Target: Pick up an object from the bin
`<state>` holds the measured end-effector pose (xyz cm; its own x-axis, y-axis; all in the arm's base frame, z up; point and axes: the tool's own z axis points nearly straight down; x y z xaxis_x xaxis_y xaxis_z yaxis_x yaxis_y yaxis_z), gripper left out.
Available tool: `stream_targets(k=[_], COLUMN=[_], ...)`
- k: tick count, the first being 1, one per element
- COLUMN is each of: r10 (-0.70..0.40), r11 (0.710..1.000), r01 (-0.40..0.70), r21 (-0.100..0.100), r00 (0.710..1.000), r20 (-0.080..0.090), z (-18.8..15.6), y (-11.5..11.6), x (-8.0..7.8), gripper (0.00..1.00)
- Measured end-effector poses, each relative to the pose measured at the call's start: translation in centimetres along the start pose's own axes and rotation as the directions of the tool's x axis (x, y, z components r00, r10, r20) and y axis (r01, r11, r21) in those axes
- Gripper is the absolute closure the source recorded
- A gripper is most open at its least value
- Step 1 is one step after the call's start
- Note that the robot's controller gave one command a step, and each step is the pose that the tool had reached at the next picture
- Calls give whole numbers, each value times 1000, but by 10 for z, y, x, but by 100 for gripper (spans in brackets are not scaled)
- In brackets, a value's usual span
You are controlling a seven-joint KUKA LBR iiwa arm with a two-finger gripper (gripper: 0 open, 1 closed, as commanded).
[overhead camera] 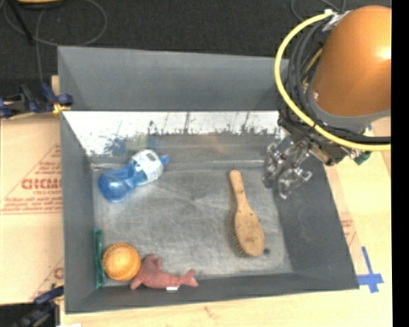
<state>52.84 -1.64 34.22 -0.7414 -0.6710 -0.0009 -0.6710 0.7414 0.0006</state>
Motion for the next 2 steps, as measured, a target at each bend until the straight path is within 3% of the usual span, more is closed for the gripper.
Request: stream_targets(k=[1,2], r10=[-4,-174], r11=[1000,985], r01=[4,174], r21=[15,2], r00=[1000,985], r20=[14,0], z=[4,42], y=[-1,1], x=[0,-11], gripper=[100,100])
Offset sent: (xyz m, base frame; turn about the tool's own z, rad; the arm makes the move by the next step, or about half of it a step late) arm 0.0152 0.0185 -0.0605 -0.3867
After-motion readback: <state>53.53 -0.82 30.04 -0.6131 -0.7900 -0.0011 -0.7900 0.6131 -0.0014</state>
